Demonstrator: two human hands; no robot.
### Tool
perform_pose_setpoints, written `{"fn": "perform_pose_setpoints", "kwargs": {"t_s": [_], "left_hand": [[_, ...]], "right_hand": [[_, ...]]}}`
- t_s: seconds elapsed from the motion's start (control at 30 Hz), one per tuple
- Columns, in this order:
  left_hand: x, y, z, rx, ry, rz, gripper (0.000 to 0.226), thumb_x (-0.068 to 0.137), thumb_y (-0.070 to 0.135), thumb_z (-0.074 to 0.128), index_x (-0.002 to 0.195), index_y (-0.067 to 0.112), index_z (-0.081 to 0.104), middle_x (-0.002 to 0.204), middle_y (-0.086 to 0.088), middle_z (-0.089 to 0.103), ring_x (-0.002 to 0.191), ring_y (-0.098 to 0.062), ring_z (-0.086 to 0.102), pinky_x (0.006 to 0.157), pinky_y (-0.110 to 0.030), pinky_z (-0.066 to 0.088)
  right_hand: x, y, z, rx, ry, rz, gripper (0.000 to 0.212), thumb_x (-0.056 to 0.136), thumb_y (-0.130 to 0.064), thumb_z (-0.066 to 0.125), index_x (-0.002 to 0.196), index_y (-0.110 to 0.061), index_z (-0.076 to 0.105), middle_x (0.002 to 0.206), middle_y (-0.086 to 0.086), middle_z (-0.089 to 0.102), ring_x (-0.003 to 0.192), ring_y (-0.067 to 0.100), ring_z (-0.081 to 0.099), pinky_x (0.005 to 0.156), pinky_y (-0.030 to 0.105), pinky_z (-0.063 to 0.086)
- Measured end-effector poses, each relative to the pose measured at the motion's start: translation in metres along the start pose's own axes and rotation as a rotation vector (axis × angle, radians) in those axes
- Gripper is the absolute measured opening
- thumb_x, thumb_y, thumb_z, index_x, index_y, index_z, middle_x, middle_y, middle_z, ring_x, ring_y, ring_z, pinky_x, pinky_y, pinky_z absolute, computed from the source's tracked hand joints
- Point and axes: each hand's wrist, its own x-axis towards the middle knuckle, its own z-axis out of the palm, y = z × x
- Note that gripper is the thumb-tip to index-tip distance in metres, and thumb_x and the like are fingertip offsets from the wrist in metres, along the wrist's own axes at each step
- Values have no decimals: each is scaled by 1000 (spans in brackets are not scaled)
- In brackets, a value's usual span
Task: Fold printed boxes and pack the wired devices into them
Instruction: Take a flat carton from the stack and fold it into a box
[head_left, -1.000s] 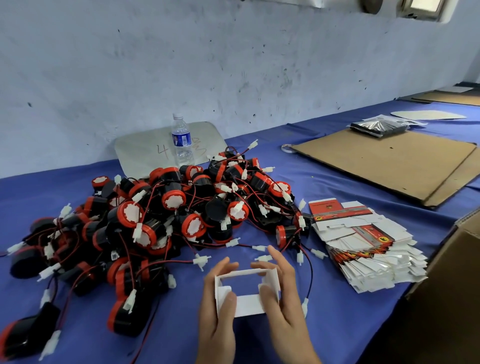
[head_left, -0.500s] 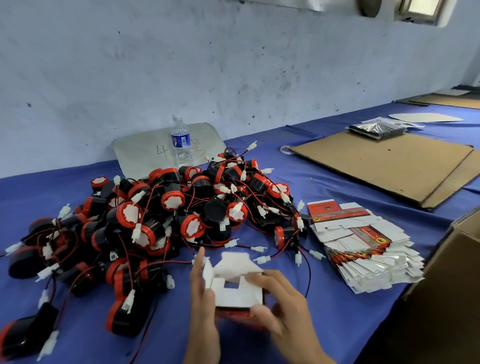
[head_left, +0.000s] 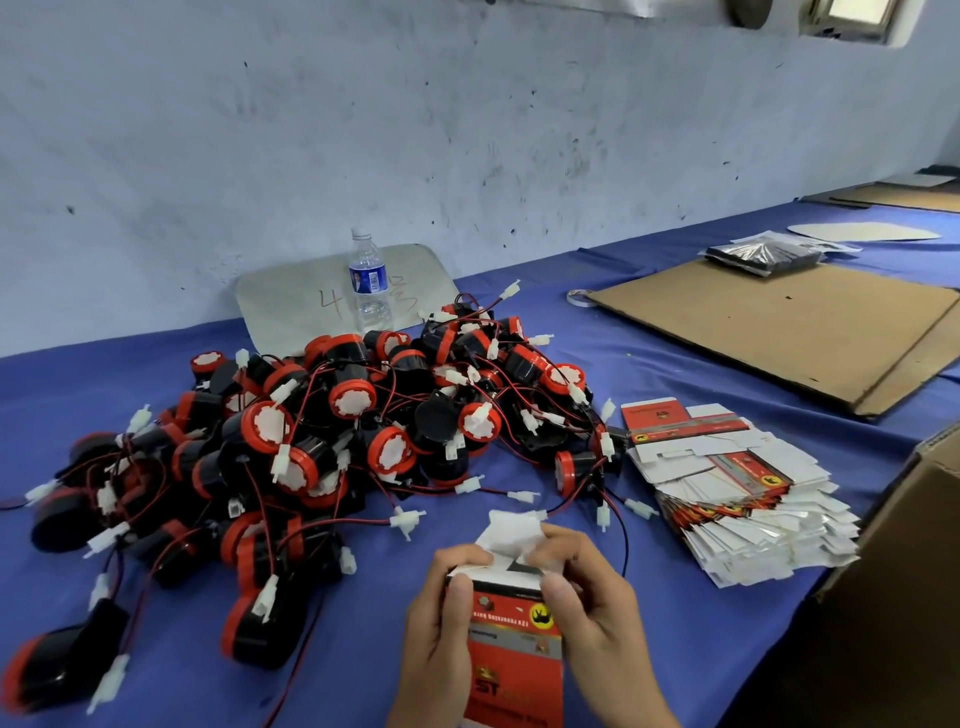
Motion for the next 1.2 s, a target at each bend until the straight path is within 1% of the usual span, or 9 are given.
{"fn": "perform_pose_setpoints", "kwargs": {"t_s": [0.1, 0.27, 0.37, 0.47, 0.6, 0.77, 0.97, 1.07, 1.2], "left_hand": [[0, 3, 0, -78, 9, -1, 40, 79, 59, 54, 97, 24, 61, 99, -17, 70, 79, -43, 68, 67, -57, 56], [1, -1, -3, -104, -3, 45, 25, 77, 48, 58, 97, 35, 53, 118, -9, 68, 91, -40, 67, 71, -48, 58], [-2, -5, -4, 14, -30, 124, 35, 79, 56, 58, 108, 37, 51, 120, -4, 67, 88, -35, 68, 73, -54, 53], [-5, -8, -2, 246, -27, 237, 44, 82, 71, 50, 117, 44, 49, 117, 3, 69, 93, -16, 70, 75, -28, 54], [-7, -8, 0, 289, -39, 240, 47, 86, 67, 46, 126, 42, 48, 118, 10, 68, 102, -9, 67, 78, -15, 49], [-5, -4, -2, 271, -45, 211, 41, 85, 62, 48, 124, 49, 48, 119, 13, 67, 101, -8, 68, 78, -19, 52], [-5, -4, -4, 265, -22, 243, 39, 85, 51, 49, 124, 49, 50, 119, 13, 67, 102, -10, 67, 80, -18, 51], [-6, -3, -2, 245, -7, 254, 41, 87, 58, 50, 126, 47, 50, 120, 12, 66, 102, -10, 67, 79, -18, 52], [-7, -1, 0, 256, 37, 351, 51, 91, 63, 47, 132, 31, 50, 123, 6, 64, 103, -15, 67, 79, -22, 53]], "right_hand": [[0, -4, 1, 39, -52, -43, 34, 81, -56, 65, 109, -37, 64, 110, 1, 69, 96, 24, 68, 75, 43, 58], [5, -18, -1, -54, -100, 57, 48, 75, -70, 60, 75, -23, 72, 101, -8, 68, 96, 19, 65, 70, 41, 54], [17, -20, -18, 68, -268, 360, 23, 83, -30, 74, 81, -9, 67, 115, -6, 67, 101, 20, 66, 74, 43, 54], [28, -26, -35, 119, -443, 566, 31, 83, -8, 74, 110, -12, 59, 121, 2, 65, 91, 23, 65, 72, 37, 51], [37, -35, -39, 43, -575, 539, 32, 79, -11, 72, 109, -16, 64, 103, 2, 67, 81, 14, 65, 60, 21, 50], [42, -36, -33, -184, -620, 405, 32, 85, -7, 67, 112, -23, 62, 101, 5, 64, 95, 23, 64, 82, 37, 53], [45, -42, -29, -182, -637, 369, 32, 86, -1, 66, 112, -20, 63, 89, -3, 65, 81, 16, 59, 70, 29, 50], [45, -41, -29, -302, -633, 294, 31, 88, -5, 65, 113, -23, 63, 96, 1, 63, 87, 21, 60, 77, 33, 51], [45, -38, -31, -40, -619, 379, 24, 90, -16, 63, 113, -20, 66, 105, 14, 62, 91, 19, 58, 77, 31, 48]]}}
